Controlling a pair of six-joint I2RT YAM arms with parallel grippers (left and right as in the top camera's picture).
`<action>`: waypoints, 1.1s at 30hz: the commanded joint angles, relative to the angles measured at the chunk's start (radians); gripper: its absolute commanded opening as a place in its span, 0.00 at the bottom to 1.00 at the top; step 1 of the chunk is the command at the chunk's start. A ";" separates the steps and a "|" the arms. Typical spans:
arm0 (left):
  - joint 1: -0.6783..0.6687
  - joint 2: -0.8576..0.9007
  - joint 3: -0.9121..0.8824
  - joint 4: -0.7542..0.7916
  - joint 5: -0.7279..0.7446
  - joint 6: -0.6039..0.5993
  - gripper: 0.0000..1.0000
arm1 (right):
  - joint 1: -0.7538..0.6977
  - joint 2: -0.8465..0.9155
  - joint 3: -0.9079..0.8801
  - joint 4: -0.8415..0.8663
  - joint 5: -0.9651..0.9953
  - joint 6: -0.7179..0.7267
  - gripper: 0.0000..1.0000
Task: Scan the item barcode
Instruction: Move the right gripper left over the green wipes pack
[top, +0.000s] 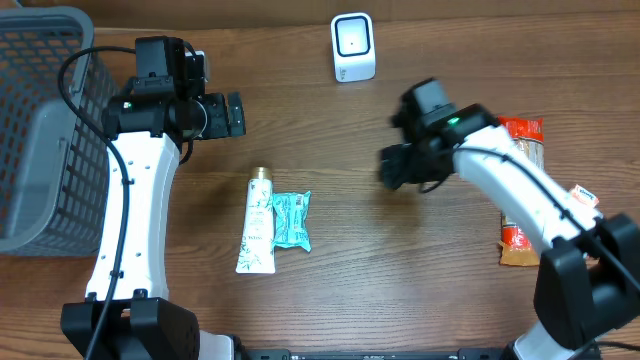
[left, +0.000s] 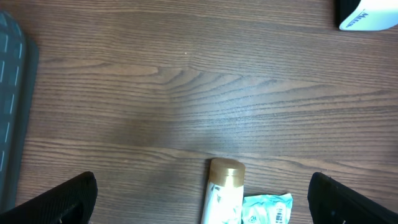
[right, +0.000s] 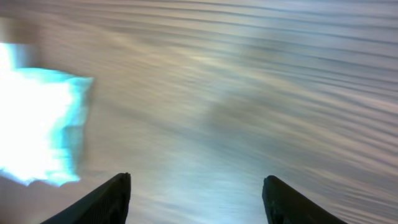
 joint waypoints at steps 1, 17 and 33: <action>-0.013 -0.005 0.011 0.004 -0.006 -0.014 1.00 | 0.071 0.001 -0.003 0.030 -0.123 0.108 0.70; -0.013 -0.005 0.011 0.004 -0.005 -0.014 1.00 | 0.386 0.002 -0.148 0.385 0.109 0.441 0.27; -0.013 -0.005 0.011 0.004 -0.006 -0.014 1.00 | 0.397 0.002 -0.364 0.655 0.038 0.562 0.38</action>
